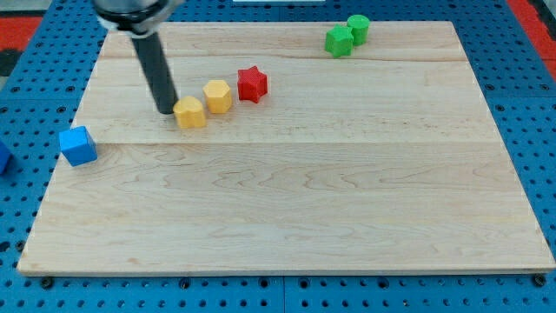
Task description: Place the blue cube bottom to the green circle
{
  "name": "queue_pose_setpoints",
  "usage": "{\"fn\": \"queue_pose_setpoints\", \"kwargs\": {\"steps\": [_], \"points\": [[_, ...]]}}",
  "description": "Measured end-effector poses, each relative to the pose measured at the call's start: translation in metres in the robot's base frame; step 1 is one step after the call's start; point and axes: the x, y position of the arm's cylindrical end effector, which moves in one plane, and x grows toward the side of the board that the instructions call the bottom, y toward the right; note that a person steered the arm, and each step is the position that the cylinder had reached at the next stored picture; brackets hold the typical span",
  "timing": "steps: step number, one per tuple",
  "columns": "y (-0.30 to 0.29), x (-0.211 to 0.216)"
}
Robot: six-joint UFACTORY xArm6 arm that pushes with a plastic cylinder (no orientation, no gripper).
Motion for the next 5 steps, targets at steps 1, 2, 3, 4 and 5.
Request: {"fn": "queue_pose_setpoints", "kwargs": {"steps": [1,2,3,4,5], "points": [[-0.054,0.034],[-0.116,0.027],[-0.157,0.038],[-0.143,0.077],[-0.052,0.071]]}}
